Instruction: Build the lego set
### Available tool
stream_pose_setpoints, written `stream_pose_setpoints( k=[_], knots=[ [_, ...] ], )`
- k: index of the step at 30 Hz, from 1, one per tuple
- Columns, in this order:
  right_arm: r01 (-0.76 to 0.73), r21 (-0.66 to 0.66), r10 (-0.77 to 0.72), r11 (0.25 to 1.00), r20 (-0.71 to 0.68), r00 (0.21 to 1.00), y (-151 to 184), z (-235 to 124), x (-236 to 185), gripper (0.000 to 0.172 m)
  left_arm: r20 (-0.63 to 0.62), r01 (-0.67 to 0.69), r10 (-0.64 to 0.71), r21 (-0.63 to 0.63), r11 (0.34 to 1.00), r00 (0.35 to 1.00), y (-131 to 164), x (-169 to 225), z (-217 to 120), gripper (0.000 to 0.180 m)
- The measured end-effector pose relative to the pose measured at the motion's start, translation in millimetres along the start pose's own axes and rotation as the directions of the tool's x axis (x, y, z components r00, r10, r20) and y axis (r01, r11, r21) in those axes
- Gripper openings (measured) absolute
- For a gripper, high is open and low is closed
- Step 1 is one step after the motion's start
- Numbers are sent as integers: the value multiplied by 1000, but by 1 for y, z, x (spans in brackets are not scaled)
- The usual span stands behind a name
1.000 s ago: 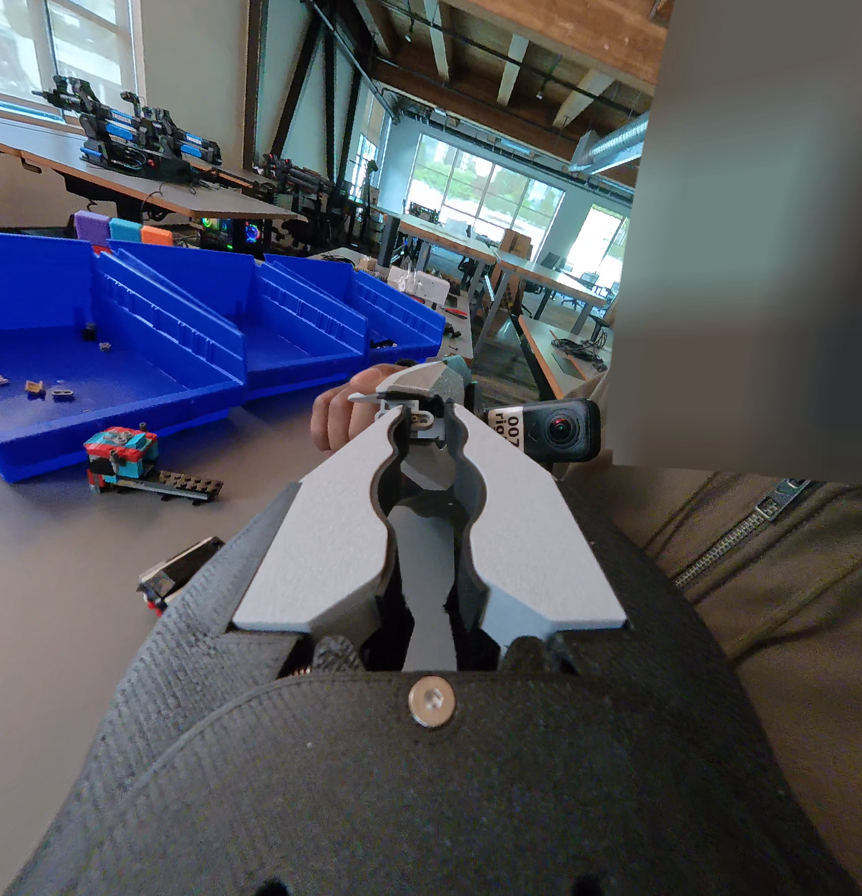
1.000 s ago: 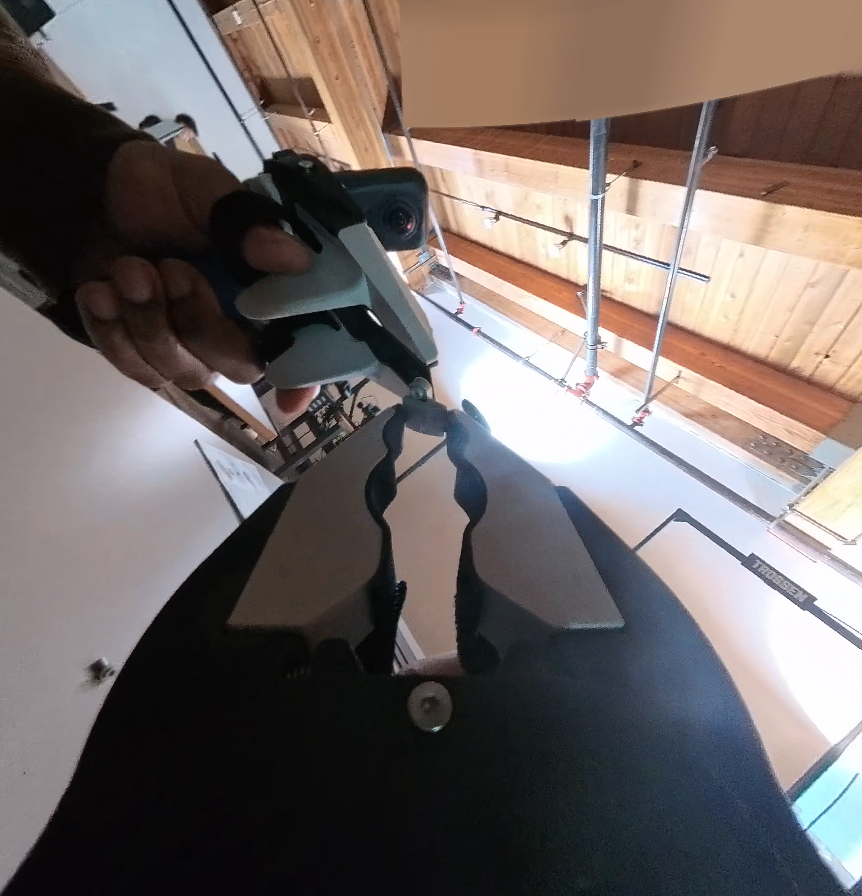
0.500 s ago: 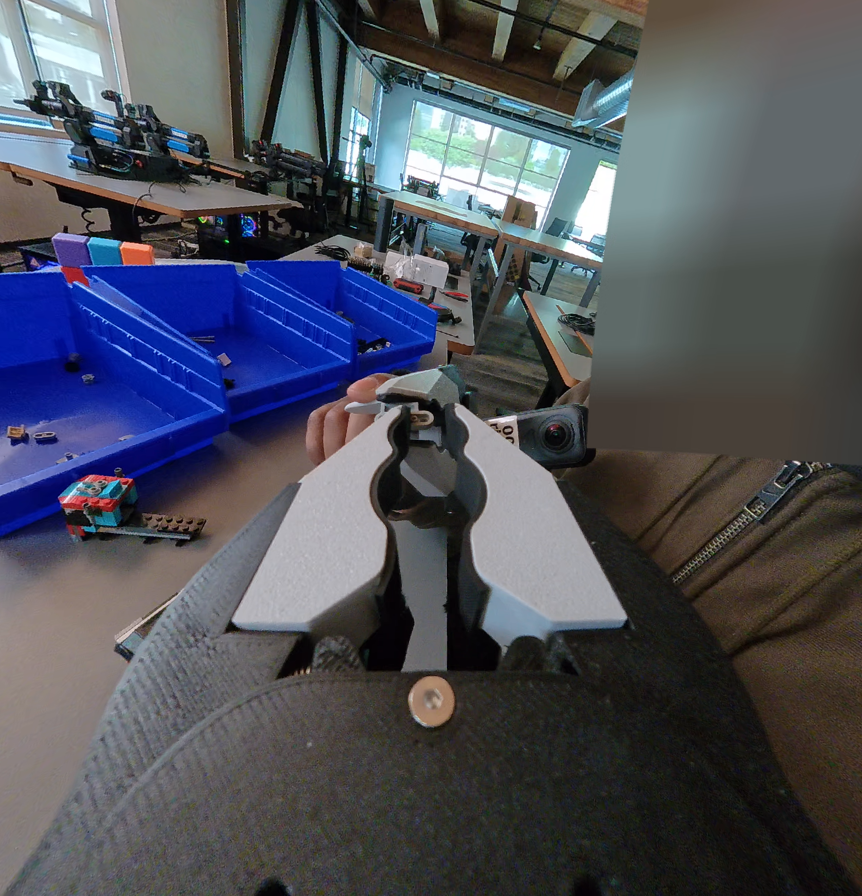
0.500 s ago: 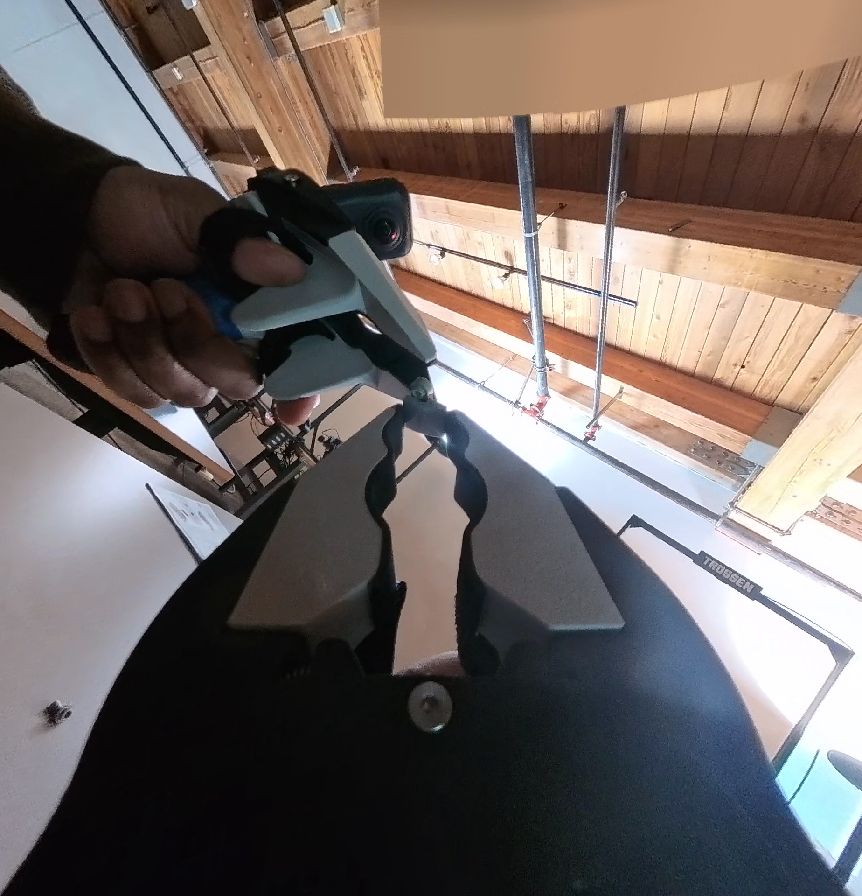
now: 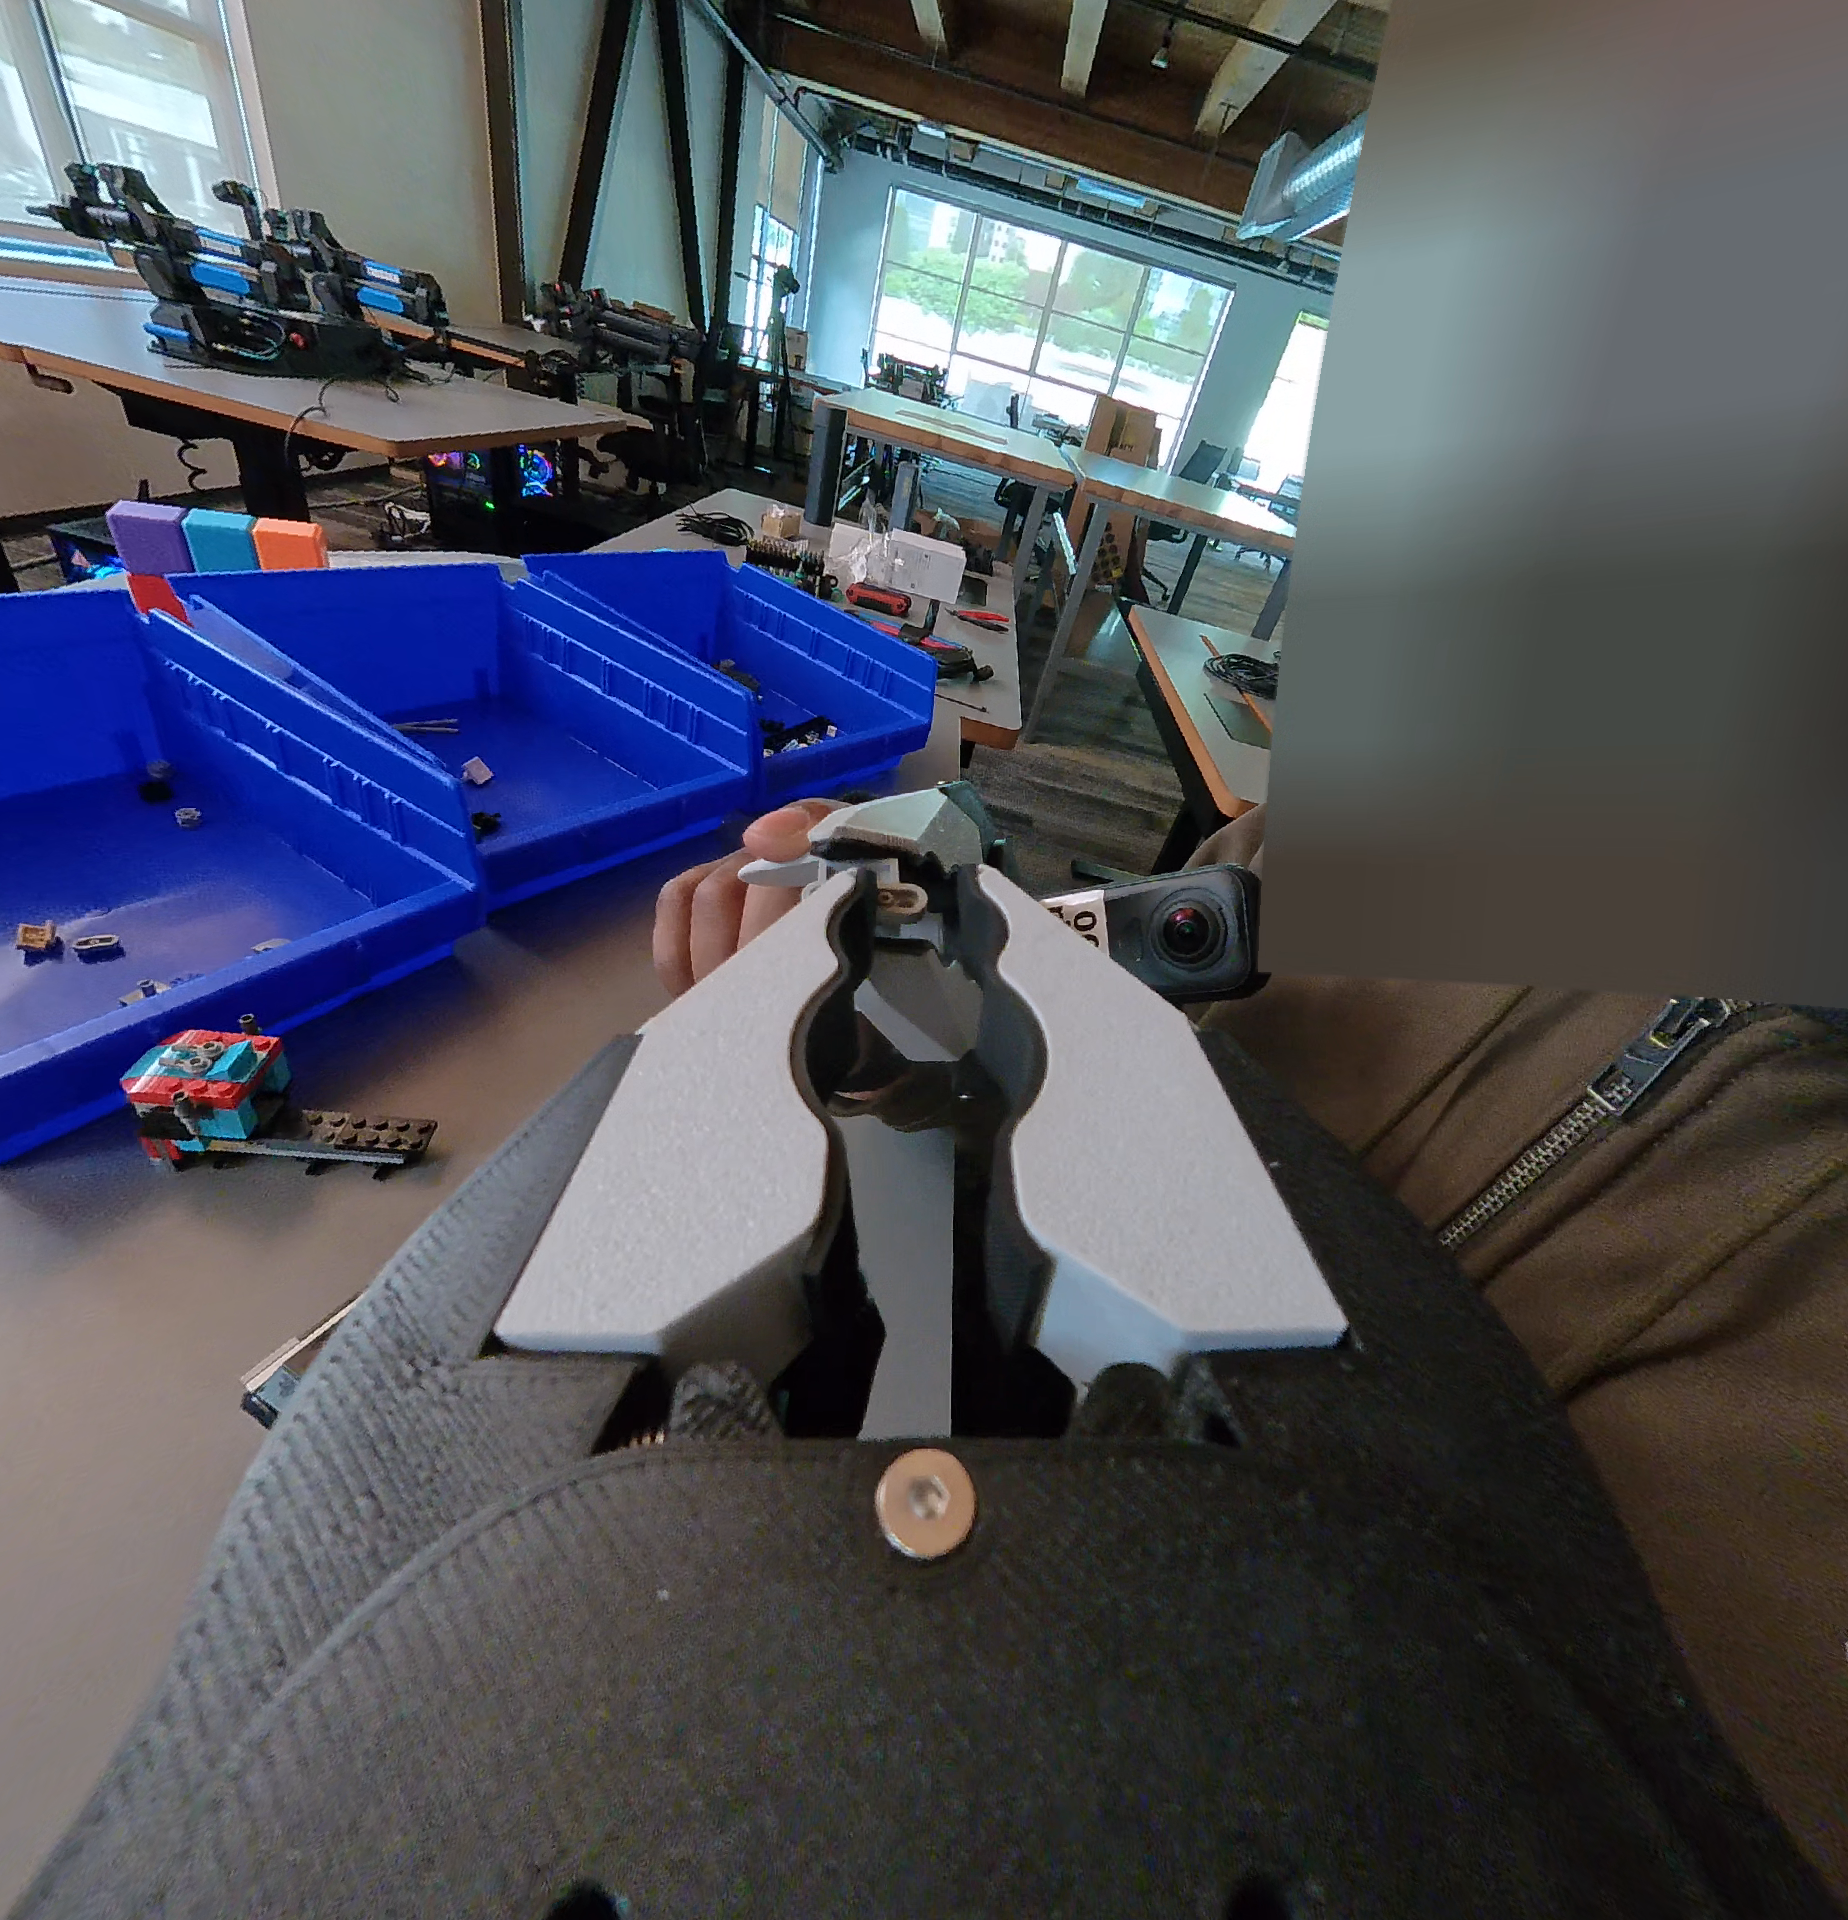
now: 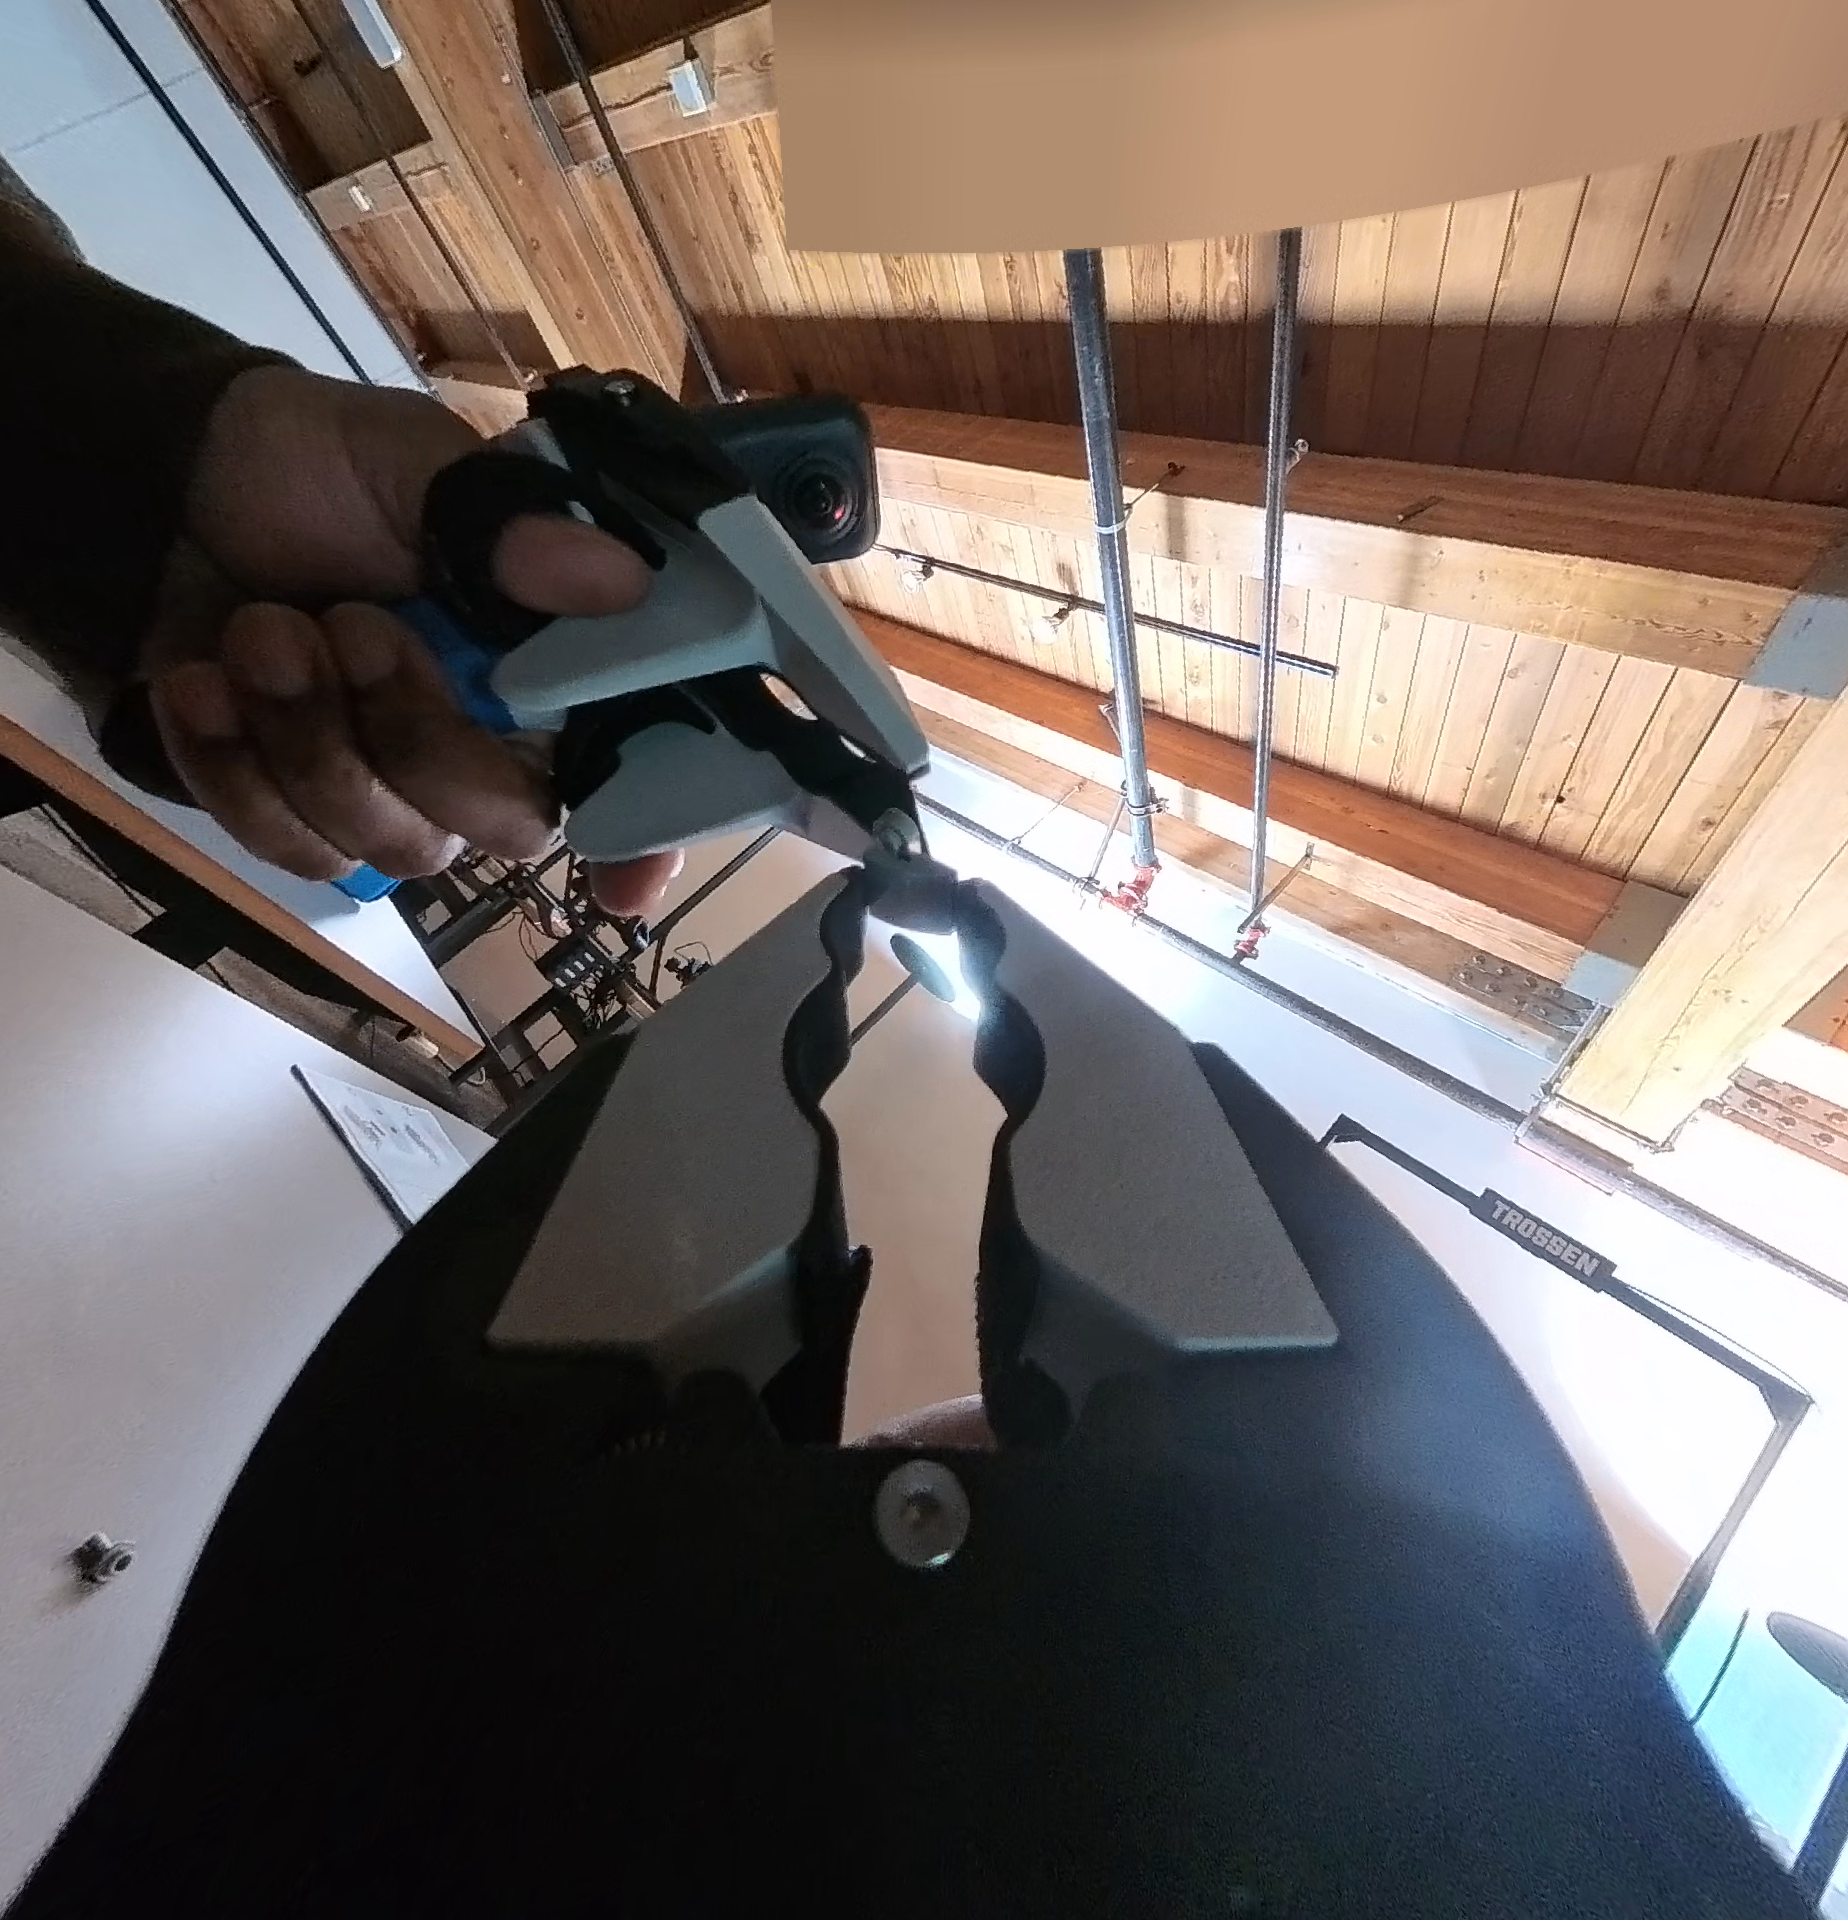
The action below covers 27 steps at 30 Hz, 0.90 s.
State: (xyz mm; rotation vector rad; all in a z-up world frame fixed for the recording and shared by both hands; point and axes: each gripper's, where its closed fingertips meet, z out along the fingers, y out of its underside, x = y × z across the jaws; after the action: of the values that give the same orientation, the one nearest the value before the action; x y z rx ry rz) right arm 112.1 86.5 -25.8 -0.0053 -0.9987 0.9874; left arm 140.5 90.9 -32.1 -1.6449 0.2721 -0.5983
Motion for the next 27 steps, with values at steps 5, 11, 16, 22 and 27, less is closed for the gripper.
stream_pose_setpoints(
  k=[5, 11, 16, 22, 27],
  knots=[
    [-7, 2, 7, 1000, -11, 1000, 0, 0, 2, 18, -5, 1, -1, -3, 1000, 1000, -1, 3, 1, 17],
    [-9, 6, 9, 1000, -16, 1000, -1, 0, 2, 18, -9, 5, -5, -9, 1000, 1000, -1, 4, 3, 17],
    [-15, 11, 15, 1000, -27, 1000, -2, -1, 4, 18, -19, 16, -16, -2, 1000, 1000, -3, 5, 6, 17],
    [-25, 14, 25, 1000, -38, 999, -2, -2, 7, 18, -24, 18, -18, 0, 1000, 1000, -5, 4, 8, 17],
    [-31, 19, 32, 999, -42, 999, -3, -2, 8, 18, -18, 20, -20, 1, 1000, 1000, -6, 2, 10, 17]
  ],
)
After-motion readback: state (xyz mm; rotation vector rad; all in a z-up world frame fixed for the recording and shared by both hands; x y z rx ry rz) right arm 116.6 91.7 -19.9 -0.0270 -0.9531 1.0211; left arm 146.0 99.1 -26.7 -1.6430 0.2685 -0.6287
